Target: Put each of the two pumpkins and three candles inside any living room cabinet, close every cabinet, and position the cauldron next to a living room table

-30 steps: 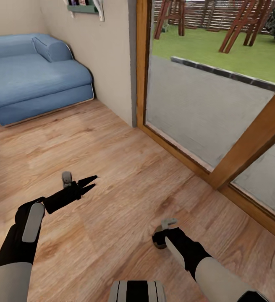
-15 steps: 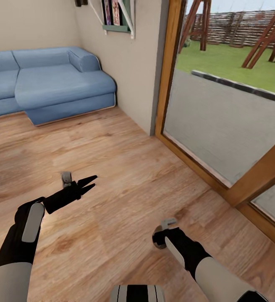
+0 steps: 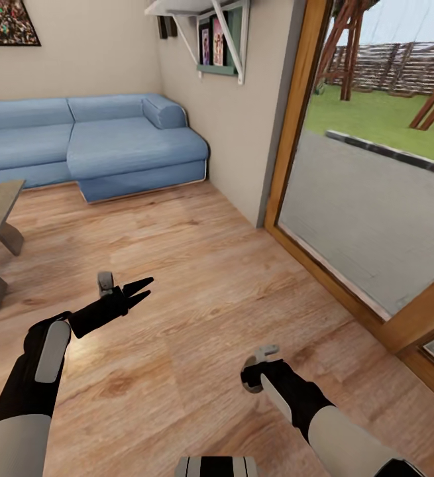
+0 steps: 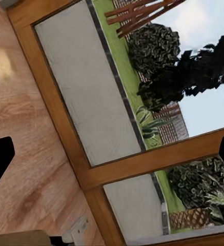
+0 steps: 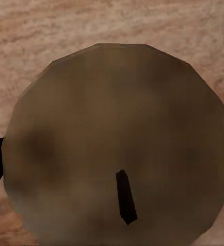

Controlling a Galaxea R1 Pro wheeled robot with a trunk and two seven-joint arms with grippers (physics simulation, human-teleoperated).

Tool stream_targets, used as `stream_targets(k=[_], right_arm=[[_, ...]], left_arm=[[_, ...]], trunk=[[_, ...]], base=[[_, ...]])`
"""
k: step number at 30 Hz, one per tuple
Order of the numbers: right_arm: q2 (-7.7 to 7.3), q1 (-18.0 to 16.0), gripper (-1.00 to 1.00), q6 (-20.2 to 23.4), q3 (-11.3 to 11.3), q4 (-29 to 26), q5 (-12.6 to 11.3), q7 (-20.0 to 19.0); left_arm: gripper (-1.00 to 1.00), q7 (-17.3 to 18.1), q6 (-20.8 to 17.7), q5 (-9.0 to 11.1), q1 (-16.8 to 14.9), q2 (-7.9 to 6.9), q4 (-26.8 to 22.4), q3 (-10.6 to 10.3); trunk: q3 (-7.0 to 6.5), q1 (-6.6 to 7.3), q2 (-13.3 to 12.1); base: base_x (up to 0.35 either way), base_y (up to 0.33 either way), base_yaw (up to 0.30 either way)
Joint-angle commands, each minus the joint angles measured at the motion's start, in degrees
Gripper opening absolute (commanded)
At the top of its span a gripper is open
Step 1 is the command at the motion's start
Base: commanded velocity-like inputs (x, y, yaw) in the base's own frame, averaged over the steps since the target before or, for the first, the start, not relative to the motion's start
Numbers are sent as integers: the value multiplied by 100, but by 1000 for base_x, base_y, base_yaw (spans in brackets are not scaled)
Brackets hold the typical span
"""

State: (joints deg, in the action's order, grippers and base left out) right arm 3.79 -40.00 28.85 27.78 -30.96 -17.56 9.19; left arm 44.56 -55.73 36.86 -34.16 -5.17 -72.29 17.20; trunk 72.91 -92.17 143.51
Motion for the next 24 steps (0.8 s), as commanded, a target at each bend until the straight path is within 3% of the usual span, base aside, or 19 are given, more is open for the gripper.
stream_targets(k=[1,8,19,24], right_arm=[[3,1,-100,-4,-1,2,-12,3],[-1,1,-100,-11,-1,2,-11,13],[-1,1,-100,-11,-1,2,-19,13],[-1,1,-100,-14,-1,2,-20,13]], left_arm=[[100,-2,1,-3,2,-1,5,1],[100,-4,1,-3,0,-25,11,163],[100,-6,7,-3,2,-10,37,184],[100,-8,10,-3,5,-17,35,187]], trunk=[[-23,2,-2],[-177,20,-11],[-421,49,-26],[-513,147,-203]], base=[[0,0,100],[0,0,261],[0,0,287],[0,0,287]])
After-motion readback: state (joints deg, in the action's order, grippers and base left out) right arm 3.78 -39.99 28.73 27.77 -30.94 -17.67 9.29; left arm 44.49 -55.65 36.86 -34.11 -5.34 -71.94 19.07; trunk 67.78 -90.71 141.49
